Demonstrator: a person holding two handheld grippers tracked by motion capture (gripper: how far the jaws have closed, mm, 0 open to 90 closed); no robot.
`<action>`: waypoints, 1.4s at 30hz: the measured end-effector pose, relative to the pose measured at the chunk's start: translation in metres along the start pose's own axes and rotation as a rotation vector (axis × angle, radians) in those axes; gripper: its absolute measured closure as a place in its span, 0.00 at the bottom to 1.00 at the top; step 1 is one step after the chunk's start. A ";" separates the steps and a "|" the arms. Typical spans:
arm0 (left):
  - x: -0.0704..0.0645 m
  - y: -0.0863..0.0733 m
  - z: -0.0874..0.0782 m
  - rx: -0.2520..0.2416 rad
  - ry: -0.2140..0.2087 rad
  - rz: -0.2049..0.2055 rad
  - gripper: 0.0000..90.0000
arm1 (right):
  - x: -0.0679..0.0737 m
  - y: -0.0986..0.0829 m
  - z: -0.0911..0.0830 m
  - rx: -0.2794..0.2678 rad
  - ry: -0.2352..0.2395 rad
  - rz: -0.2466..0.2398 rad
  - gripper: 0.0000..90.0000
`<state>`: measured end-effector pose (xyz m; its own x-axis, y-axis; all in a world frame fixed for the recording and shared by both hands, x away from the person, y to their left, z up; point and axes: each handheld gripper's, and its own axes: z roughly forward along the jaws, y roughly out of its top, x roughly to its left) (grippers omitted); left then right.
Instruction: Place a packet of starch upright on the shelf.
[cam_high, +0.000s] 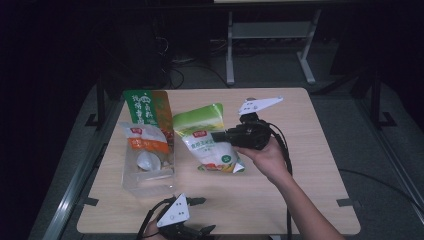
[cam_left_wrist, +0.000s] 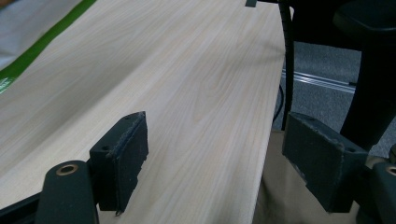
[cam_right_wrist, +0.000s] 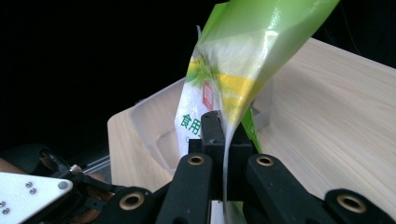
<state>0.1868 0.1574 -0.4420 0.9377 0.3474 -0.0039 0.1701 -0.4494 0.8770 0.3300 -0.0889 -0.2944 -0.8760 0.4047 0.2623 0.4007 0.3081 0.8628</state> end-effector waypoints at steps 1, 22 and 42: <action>0.000 0.000 0.000 -0.002 0.000 -0.002 0.25 | 0.002 0.002 0.001 0.001 0.006 -0.003 1.00; -0.001 0.000 0.000 -0.006 -0.006 -0.014 0.25 | 0.024 0.028 0.044 -0.018 0.104 -0.051 1.00; 0.000 0.000 -0.002 -0.012 -0.002 -0.010 0.25 | 0.041 0.044 0.097 -0.008 0.191 -0.080 1.00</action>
<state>0.1862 0.1592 -0.4409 0.9365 0.3503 -0.0135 0.1758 -0.4360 0.8826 0.3379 0.0251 -0.2877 -0.9403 0.2084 0.2691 0.3262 0.3255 0.8875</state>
